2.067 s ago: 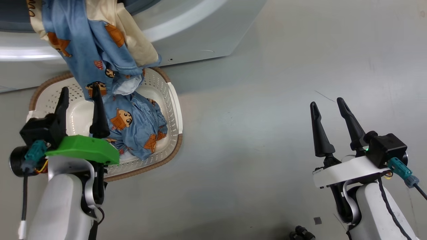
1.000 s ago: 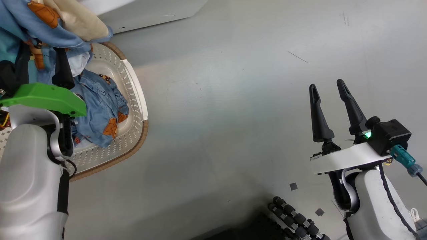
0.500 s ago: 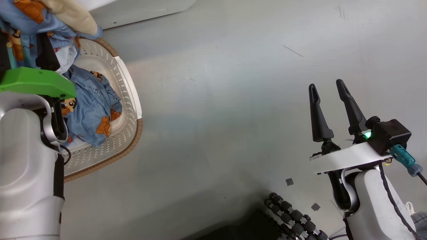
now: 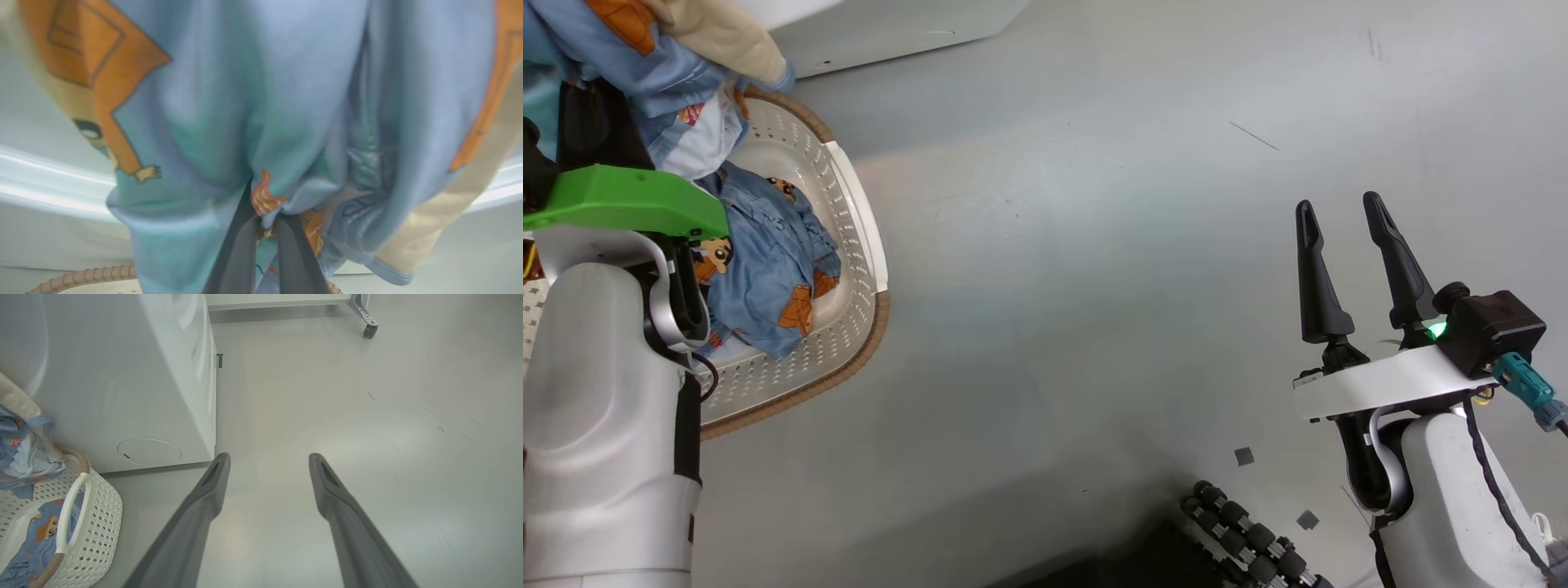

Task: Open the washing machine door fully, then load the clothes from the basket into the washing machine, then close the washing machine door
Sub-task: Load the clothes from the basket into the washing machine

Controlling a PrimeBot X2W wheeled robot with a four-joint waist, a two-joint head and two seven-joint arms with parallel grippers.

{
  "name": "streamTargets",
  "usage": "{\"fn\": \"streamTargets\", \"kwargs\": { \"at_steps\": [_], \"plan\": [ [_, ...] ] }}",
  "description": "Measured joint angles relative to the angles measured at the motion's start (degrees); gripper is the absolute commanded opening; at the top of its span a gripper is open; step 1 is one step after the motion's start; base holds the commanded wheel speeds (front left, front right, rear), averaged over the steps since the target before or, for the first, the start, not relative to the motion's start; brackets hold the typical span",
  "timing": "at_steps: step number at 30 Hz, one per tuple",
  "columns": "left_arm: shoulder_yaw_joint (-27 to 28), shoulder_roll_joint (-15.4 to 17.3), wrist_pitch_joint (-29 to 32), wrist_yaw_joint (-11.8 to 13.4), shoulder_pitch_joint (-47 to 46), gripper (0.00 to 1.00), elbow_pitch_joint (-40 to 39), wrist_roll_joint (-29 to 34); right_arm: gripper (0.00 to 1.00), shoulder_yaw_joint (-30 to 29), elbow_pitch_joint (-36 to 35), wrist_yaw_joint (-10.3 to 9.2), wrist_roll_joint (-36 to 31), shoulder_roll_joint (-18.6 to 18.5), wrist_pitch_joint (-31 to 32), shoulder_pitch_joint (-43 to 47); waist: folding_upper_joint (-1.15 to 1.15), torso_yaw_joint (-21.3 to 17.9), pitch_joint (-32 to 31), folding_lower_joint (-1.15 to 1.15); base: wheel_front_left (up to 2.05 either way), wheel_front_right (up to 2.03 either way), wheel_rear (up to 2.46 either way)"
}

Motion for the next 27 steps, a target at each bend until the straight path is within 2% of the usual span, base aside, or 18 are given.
{"fn": "streamTargets", "kwargs": {
  "at_steps": [11, 19, 27],
  "plan": [
    [-0.7, -3.2, -0.4, -2.4, 4.0, 0.0, -2.7, -1.4, 1.0, -1.4, 0.4, 0.0, 0.0, -0.2, 0.0, 0.0, 0.0, 3.2, -2.7, 0.0, 0.0, 0.0, 0.0],
    [-0.5, -3.2, -0.5, -3.3, 4.7, 0.0, -10.4, -1.8, 1.0, 0.3, 1.3, 0.0, 0.0, -0.3, 0.0, 0.2, 0.0, 5.1, -6.1, 0.0, 0.0, 0.0, 0.0],
    [-1.0, -2.7, -0.6, -3.3, 3.6, 0.0, -13.8, -0.6, 1.0, 1.8, 1.8, 0.0, 0.5, -0.2, 0.0, 1.0, 0.0, 4.3, -8.1, 0.0, 0.0, 0.0, 0.0]
  ]
}}
